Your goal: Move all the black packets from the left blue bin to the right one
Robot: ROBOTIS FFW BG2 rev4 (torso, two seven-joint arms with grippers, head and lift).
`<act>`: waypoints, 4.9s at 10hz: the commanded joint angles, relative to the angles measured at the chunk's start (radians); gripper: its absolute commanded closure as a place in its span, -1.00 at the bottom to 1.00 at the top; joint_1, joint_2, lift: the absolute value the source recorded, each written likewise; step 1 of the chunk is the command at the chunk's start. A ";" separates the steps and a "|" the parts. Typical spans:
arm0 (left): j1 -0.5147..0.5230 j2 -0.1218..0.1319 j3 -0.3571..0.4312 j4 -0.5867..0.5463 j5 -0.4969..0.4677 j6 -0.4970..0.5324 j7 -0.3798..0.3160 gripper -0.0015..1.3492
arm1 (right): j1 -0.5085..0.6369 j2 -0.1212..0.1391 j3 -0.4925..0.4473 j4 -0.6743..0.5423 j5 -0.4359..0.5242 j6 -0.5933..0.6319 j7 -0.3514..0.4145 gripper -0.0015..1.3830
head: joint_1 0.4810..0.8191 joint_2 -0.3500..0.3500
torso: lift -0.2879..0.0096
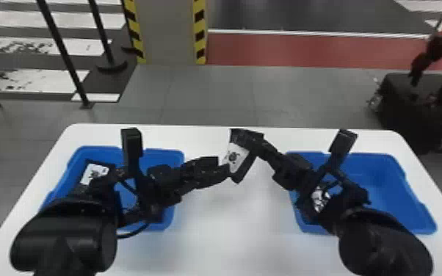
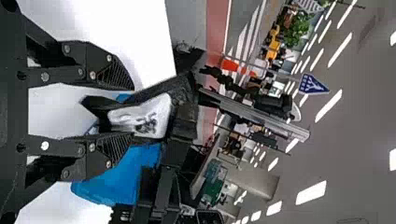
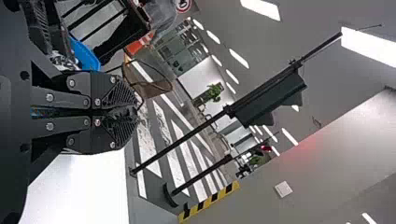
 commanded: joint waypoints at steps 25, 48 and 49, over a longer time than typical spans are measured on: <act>-0.071 0.052 0.255 0.287 -0.191 0.030 0.002 0.54 | 0.311 -0.042 -0.318 -0.242 0.064 -0.122 -0.178 -0.30 | 0.27 -0.14 | 0.20; 0.012 0.031 0.079 0.064 0.294 -0.159 -0.130 0.79 | 0.129 -0.022 -0.129 -0.077 -0.025 0.197 0.095 -0.29 | 0.27 0.03 | 0.20; -0.003 0.023 0.068 0.093 0.294 -0.166 -0.130 0.79 | 0.110 -0.022 -0.114 -0.072 -0.036 0.227 0.121 -0.29 | 0.27 0.01 | 0.20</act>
